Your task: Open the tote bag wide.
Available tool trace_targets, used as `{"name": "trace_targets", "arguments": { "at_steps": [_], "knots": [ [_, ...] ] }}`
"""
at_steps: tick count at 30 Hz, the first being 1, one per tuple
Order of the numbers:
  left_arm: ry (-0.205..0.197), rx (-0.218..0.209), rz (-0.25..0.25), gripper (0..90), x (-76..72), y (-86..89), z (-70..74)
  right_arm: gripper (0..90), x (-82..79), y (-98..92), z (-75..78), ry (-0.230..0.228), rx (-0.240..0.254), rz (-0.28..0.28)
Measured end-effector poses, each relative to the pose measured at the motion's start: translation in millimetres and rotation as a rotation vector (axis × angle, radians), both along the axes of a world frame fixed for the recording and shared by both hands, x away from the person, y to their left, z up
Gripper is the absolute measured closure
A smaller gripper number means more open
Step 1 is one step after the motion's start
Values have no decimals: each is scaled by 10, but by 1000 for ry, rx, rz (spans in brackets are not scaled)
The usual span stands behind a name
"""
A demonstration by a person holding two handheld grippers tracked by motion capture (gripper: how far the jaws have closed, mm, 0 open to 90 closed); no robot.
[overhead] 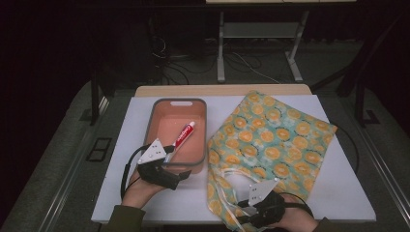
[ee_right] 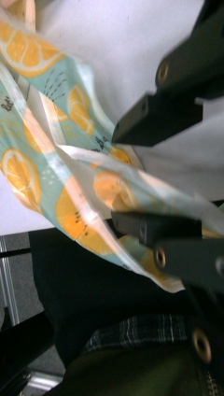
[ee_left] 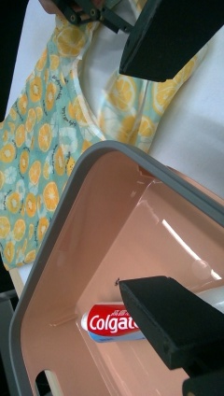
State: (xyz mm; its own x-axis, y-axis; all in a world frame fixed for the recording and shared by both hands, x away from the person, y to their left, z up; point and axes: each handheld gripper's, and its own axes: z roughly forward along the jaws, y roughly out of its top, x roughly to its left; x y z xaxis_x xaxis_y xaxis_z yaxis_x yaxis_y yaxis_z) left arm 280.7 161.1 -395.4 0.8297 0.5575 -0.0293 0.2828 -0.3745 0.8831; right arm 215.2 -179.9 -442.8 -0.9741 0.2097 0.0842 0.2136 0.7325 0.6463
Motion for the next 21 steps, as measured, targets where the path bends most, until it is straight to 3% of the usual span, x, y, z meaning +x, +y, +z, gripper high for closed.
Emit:
{"name": "trace_targets", "arguments": {
  "at_steps": [3,6,10,21],
  "knots": [
    [0,1,0,0,0,0,0,772,6,-5,4,-3,-1,-2],
    [0,3,-1,0,-1,1,1,829,15,-26,30,-9,12,-7],
    [0,2,-1,0,0,1,0,851,64,-121,145,-26,69,-37],
    [-1,3,-1,0,1,1,0,875,386,-579,405,-86,187,-218]
  ]
}}
